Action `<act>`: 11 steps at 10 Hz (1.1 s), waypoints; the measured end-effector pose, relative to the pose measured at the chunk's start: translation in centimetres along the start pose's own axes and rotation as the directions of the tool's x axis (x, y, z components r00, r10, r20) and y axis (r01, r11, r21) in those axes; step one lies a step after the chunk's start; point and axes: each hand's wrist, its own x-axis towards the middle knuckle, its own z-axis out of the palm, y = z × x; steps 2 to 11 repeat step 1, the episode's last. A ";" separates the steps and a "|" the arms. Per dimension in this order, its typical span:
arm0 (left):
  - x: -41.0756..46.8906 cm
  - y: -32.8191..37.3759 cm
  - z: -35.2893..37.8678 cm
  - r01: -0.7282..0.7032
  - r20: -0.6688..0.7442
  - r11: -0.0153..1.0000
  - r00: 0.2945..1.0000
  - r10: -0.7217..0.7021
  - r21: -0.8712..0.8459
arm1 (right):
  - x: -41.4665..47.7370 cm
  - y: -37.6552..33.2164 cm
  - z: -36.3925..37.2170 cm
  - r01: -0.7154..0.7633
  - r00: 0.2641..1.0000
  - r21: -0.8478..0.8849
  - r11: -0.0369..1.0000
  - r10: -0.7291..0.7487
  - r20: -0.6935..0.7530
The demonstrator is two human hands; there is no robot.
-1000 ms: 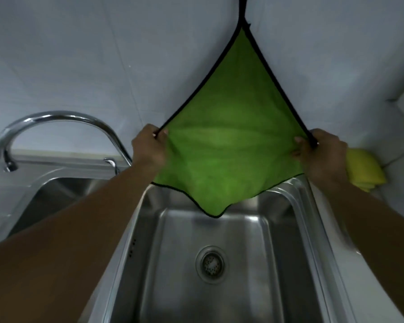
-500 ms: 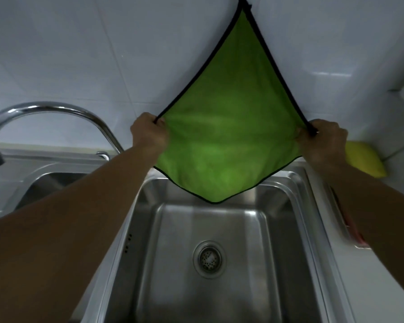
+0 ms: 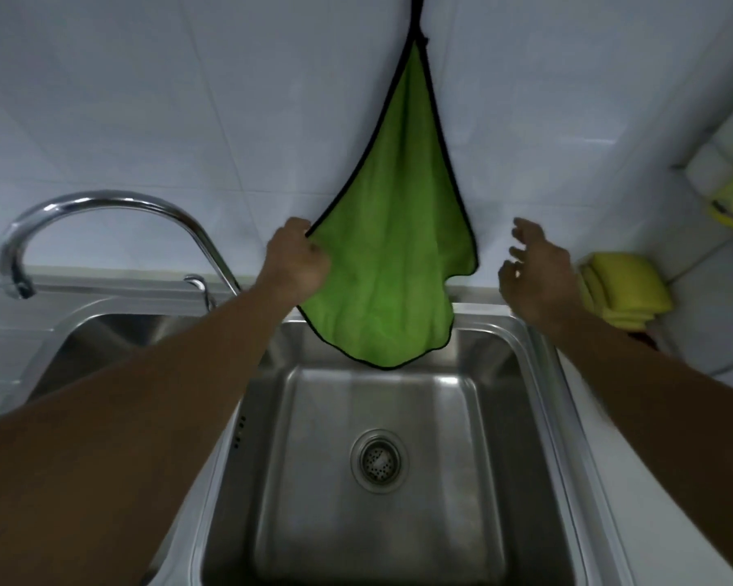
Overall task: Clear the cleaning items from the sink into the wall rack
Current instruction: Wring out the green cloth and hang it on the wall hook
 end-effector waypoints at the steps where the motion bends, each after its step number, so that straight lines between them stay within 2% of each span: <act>1: -2.3 -0.4 0.2 -0.102 0.061 0.993 0.993 0.098 0.066 | -2.6 -1.7 0.1 0.087 0.994 -0.138 0.987 -0.076 0.084; 11: -2.3 -0.4 0.2 -0.102 0.061 0.993 0.993 0.098 0.066 | -2.6 -1.7 0.1 0.087 0.994 -0.138 0.987 -0.076 0.084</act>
